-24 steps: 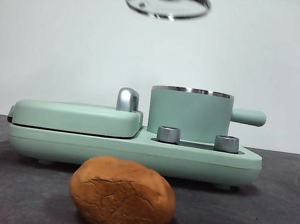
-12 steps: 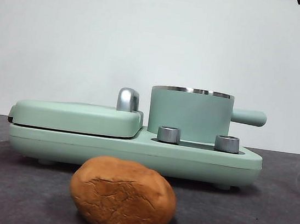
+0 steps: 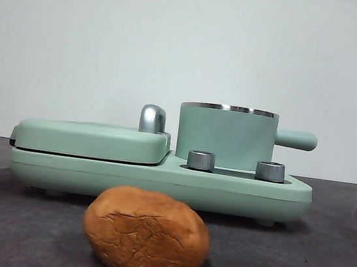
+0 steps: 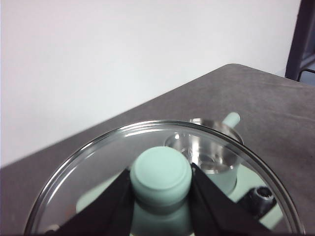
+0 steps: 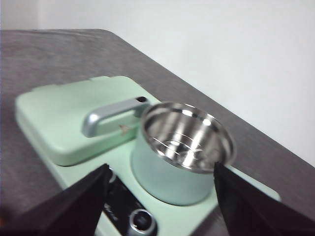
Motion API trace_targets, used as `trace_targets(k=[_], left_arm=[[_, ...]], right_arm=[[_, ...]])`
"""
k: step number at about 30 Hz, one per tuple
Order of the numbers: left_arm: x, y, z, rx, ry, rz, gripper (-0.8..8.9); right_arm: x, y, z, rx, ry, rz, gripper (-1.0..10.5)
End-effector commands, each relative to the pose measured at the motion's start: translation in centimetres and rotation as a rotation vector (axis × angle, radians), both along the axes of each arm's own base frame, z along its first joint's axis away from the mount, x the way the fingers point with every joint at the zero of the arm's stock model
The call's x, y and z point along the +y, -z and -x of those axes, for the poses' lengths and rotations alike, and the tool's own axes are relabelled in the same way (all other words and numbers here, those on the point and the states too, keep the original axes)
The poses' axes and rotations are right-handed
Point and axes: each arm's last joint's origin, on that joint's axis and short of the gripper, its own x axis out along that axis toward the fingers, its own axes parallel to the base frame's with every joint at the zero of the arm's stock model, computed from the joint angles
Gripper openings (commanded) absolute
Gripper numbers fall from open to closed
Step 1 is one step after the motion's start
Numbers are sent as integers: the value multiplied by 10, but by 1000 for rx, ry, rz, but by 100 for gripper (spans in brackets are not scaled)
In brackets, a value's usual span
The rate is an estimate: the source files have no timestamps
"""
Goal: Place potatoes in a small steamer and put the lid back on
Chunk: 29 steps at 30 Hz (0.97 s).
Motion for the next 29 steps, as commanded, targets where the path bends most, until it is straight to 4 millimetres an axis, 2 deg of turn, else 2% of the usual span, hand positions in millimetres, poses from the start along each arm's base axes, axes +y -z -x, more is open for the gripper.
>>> trace_targets(k=[1,6,10,14,17,22,29], left_arm=[[7,5,13,8,-21,47,10],[17,25,35,72,-72,19,10],[21,26,45,85,-82,11,10],[23,25,49,69,-85,18,10],[23,25,49,69,-85,18,10],[23,24,50,68,-85,18,10],[23,25,49,68,-85,17,10]], right_arm=[[5,-7,2,-8,-71,-28,336],[20,-8,2,61,-180,-19,337],[41,-9,-4,195,-260,43,337],[72,-5,-15,325,-309,152,372],[96,6,-21,385,-340,230,431],[130,35,-23,471,-399,351,436],[163,67,-20,530,-456,457,435]])
